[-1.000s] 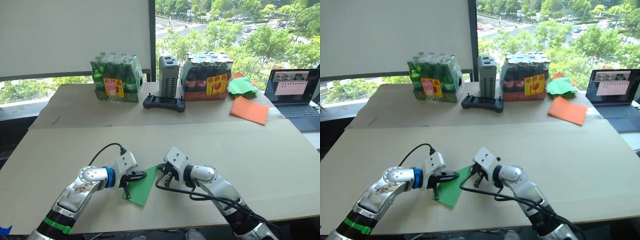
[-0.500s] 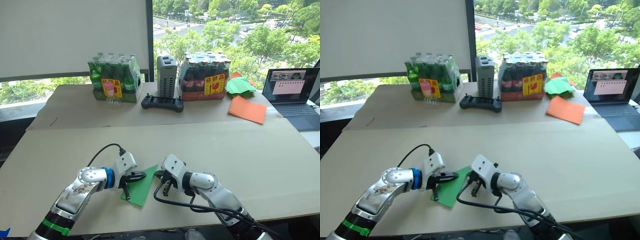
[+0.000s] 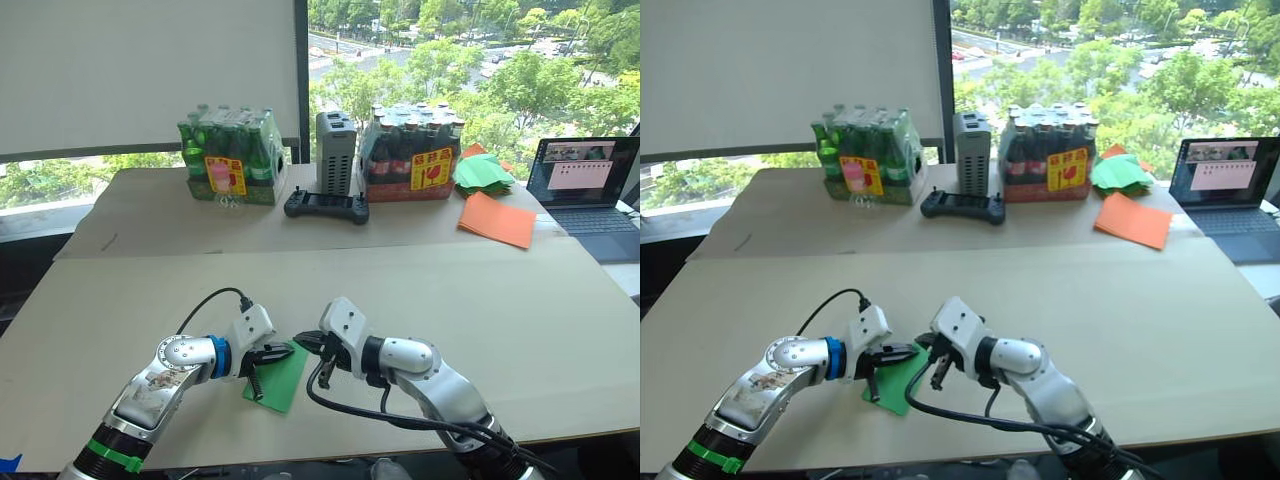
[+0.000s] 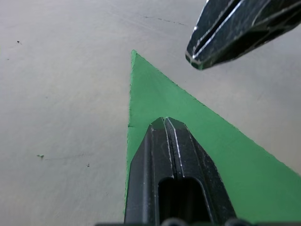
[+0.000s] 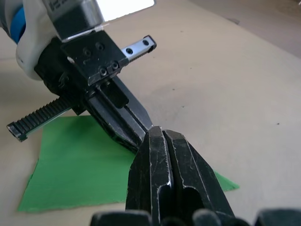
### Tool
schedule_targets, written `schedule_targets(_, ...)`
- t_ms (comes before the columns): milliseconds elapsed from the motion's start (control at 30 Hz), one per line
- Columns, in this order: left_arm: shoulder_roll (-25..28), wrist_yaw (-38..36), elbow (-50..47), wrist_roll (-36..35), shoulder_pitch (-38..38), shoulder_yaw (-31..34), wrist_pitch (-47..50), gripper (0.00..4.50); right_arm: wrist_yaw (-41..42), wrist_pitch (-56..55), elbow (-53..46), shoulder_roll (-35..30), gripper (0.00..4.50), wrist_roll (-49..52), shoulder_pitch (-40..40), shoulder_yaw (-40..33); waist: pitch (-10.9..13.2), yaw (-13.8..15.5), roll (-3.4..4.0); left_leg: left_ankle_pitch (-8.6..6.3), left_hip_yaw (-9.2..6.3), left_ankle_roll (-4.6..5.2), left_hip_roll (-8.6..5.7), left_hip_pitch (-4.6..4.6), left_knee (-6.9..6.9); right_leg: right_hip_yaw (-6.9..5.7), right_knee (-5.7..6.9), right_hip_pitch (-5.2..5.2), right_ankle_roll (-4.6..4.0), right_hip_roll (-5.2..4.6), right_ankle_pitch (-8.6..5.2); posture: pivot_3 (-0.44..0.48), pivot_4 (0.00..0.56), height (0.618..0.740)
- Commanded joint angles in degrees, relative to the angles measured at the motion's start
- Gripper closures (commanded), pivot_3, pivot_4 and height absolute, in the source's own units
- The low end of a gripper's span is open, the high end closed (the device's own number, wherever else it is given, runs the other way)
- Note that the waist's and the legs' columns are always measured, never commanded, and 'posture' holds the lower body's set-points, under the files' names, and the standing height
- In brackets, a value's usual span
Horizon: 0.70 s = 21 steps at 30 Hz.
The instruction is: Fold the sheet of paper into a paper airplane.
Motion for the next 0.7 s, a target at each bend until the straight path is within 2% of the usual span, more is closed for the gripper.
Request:
schedule_targets(33, 0.42, -0.32, 0.61, 0.98, 0.54, -1.12, 0.83, 4.48, -0.58, -2.85, 1.97, -0.06, 4.5, -1.16, 0.63, 0.82, 0.0, 0.01, 0.0, 0.0, 0.0, 0.0, 0.0, 0.0, 0.0, 0.0, 0.0, 0.0, 0.0, 0.0, 0.0, 0.0, 0.15, 0.696)
schedule_targets(267, 1.01, -0.46, 0.24, 0.86, 0.74, -0.6, 0.9, 4.48, 0.25, -7.84, 6.47, -1.58, 4.5, -4.2, 3.6, 4.13, 0.0, -0.01, 0.0, 0.0, 0.01, 0.0, 0.01, 0.01, 0.0, 0.0, 0.02, 0.0, 0.0, 0.0, 0.0, 0.0, 0.15, 0.696)
schedule_targets(700, 1.48, 0.06, -0.09, 0.95, 1.22, 0.09, 1.08, 4.48, 4.35, -6.75, 1.98, -2.69, 4.5, -4.04, 6.43, 9.31, 0.0, -0.12, 0.0, -0.01, 0.02, 0.01, 0.04, 0.03, 0.0, 0.01, 0.0, 0.02, 0.0, 0.02, 0.0, 0.0, 0.15, 0.696)
